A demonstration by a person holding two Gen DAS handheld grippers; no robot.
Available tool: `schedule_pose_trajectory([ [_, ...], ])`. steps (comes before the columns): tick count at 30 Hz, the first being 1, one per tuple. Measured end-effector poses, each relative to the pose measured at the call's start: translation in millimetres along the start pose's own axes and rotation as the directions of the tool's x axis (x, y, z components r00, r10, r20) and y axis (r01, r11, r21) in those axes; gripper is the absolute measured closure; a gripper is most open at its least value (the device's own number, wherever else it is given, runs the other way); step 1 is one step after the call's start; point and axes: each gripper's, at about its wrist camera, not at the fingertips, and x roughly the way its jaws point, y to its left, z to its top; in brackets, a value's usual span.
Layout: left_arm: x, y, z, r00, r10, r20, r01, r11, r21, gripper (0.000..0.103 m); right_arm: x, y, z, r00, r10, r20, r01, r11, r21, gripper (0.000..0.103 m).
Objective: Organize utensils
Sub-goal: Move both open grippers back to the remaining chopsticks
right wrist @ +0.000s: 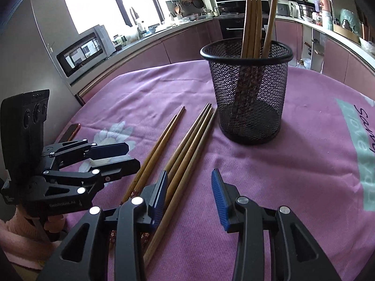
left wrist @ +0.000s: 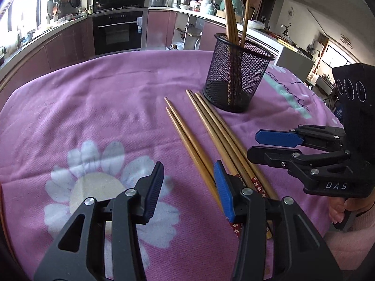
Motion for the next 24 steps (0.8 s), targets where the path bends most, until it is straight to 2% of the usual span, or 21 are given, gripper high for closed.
schedule_pose_trajectory([
  [8, 2, 0, -1, 1.000, 0.013, -0.016, -0.013, 1.000, 0.012, 0.060, 4, 4, -2, 1.000, 0.002, -0.015, -0.002, 1.000, -0.013, 0.067],
  [14, 2, 0, -1, 1.000, 0.017, -0.021, -0.017, 0.999, 0.030, 0.064, 8, 1, -1, 1.000, -0.021, -0.021, 0.021, 1.000, -0.008, 0.072],
  [24, 4, 0, -2, 0.999, 0.039, -0.019, -0.039, 0.999, 0.031, 0.067, 6, -5, -1, 0.998, -0.060, -0.018, 0.060, 0.998, -0.015, 0.075],
])
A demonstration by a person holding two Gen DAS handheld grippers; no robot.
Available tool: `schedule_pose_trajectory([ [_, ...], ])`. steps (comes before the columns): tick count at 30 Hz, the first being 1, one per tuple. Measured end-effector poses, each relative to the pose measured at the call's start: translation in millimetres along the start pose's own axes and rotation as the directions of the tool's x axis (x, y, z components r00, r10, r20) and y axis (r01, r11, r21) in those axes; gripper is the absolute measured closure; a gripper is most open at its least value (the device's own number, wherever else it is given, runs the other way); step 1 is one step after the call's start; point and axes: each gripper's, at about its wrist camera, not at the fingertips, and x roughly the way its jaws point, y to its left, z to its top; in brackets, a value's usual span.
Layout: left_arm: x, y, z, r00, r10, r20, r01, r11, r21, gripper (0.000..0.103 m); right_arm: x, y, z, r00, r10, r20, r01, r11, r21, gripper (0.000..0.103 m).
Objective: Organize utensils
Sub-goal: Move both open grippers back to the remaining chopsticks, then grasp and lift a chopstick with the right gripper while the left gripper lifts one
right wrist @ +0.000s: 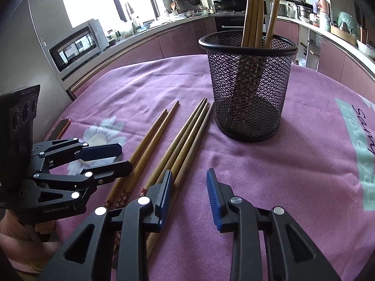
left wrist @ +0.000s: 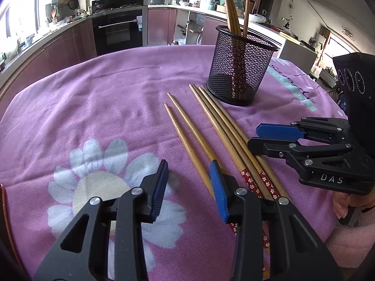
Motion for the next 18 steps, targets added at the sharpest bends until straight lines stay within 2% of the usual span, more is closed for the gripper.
schedule_pose_trajectory([
  [9, 1.8, 2.6, 3.3, 1.000, 0.015, -0.009, -0.015, 1.000, -0.004, 0.074, -0.1, 2.7, 1.1, 0.999, -0.039, -0.003, 0.039, 0.999, -0.022, 0.074],
  [18, 7.4, 4.6, 8.1, 1.000, 0.025, -0.009, -0.025, 1.000, -0.008, 0.074, 6.2, 5.4, 4.7, 0.997, -0.075, -0.009, 0.075, 0.996, -0.043, 0.075],
])
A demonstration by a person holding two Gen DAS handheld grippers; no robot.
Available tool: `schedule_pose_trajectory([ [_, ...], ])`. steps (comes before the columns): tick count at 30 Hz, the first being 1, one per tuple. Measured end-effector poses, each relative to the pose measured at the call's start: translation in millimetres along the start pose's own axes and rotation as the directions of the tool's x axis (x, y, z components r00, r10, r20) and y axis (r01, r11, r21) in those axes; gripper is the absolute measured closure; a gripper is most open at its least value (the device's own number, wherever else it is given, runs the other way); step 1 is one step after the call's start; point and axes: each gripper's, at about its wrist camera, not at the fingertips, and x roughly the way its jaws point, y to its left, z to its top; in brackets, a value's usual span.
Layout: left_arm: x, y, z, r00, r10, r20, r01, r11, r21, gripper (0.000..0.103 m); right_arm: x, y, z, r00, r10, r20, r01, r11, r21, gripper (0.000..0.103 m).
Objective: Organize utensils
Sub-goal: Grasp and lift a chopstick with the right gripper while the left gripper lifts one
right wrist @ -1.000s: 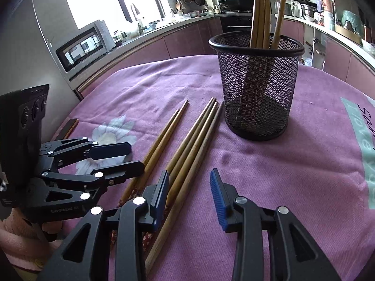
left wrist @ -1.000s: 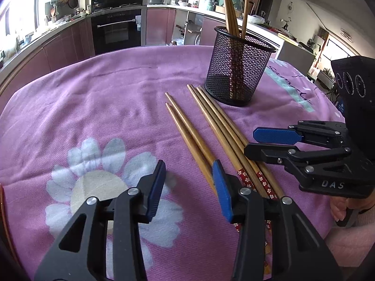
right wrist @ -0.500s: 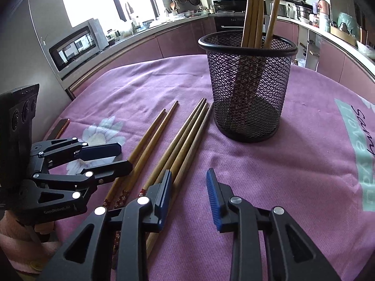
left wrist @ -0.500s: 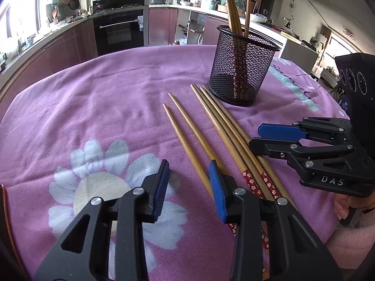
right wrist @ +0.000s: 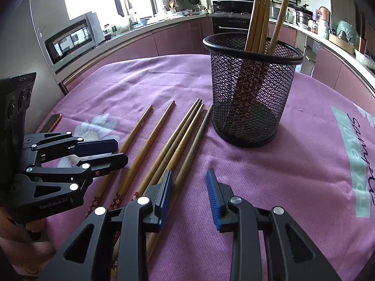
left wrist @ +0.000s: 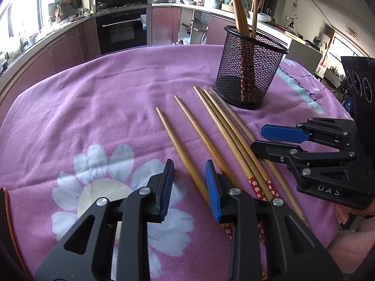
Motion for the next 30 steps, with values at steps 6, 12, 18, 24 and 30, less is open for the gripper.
schedule_pose_trajectory([
  [6, 5, 1, 5, 1.000, 0.013, 0.002, -0.013, 1.000, -0.001, 0.076, 5, 2, 6, 1.000, -0.016, -0.004, 0.016, 1.000, -0.002, 0.078],
  [12, 9, 2, 11, 0.999, 0.043, 0.004, -0.043, 0.999, -0.019, 0.088, 13, 3, 15, 1.000, -0.027, -0.007, 0.027, 1.000, -0.007, 0.079],
  [18, 9, 4, 11, 0.999, 0.047, 0.002, -0.047, 0.998, -0.039, 0.088, 16, -2, 20, 1.000, -0.018, -0.005, 0.018, 1.000, 0.020, 0.090],
  [24, 10, 6, 12, 0.999, 0.038, 0.001, -0.038, 0.998, -0.058, 0.090, 14, -9, 19, 1.000, 0.017, -0.005, -0.017, 0.998, 0.055, 0.094],
  [30, 8, 8, 10, 0.999, 0.045, 0.004, -0.044, 0.995, -0.085, 0.094, 8, -15, 16, 0.999, 0.049, -0.001, -0.049, 0.996, 0.081, 0.097],
])
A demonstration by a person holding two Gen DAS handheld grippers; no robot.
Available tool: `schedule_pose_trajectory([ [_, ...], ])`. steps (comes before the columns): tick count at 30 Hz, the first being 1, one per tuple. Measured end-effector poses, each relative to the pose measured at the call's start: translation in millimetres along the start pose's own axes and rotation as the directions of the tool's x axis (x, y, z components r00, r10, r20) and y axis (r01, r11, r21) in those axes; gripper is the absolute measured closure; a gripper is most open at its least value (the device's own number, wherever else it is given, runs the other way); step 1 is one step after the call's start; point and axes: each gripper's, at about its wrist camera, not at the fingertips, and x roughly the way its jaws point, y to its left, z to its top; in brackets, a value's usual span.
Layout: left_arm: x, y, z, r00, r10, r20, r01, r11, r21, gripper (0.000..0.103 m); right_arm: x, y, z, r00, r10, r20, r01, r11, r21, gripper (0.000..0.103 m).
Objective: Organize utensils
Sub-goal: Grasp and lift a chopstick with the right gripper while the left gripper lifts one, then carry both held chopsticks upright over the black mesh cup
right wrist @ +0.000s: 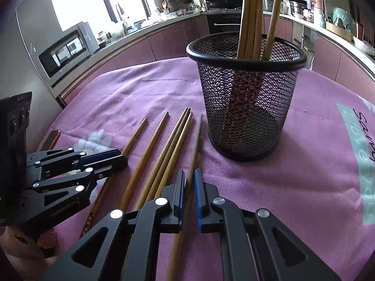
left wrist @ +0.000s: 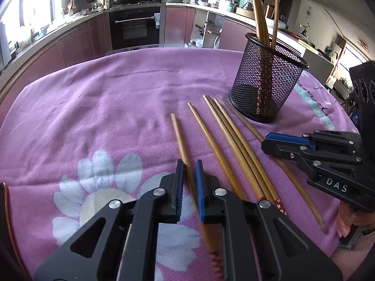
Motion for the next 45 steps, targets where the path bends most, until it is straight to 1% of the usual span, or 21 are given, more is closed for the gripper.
schedule_pose_trajectory([
  [6, -7, 2, -3, 1.000, 0.009, 0.006, -0.009, 1.000, -0.005, 0.096, -9, -3, -3, 1.000, 0.026, 0.010, -0.026, 1.000, 0.008, 0.097],
  [14, -23, 7, -5, 0.999, -0.013, 0.031, 0.013, 1.000, -0.025, 0.096, -25, -4, -7, 0.995, 0.094, 0.042, -0.095, 0.995, 0.014, 0.097],
  [17, -32, 8, -2, 0.998, -0.036, 0.049, 0.037, 0.999, -0.031, 0.096, -31, 1, -8, 0.992, 0.112, 0.054, -0.112, 0.994, -0.001, 0.097],
  [23, -50, 1, 5, 0.993, -0.078, 0.090, 0.080, 0.996, -0.024, 0.096, -49, 8, -4, 0.984, 0.143, 0.107, -0.141, 0.990, -0.023, 0.097],
  [27, -63, -2, 10, 0.987, -0.109, 0.118, 0.111, 0.994, -0.014, 0.096, -61, 8, 1, 0.979, 0.144, 0.146, -0.141, 0.990, -0.030, 0.097],
  [35, -80, -8, 18, 0.974, -0.167, 0.157, 0.170, 0.985, -0.009, 0.096, -83, -3, 7, 0.967, 0.138, 0.214, -0.137, 0.990, -0.018, 0.097],
  [40, -91, -6, 25, 0.961, -0.202, 0.190, 0.207, 0.978, -0.008, 0.096, -91, -8, 11, 0.960, 0.133, 0.246, -0.134, 0.991, -0.012, 0.097],
  [45, -109, -6, 31, 0.941, -0.242, 0.238, 0.249, 0.968, 0.000, 0.096, -101, -14, 13, 0.951, 0.129, 0.281, -0.132, 0.991, -0.008, 0.097],
])
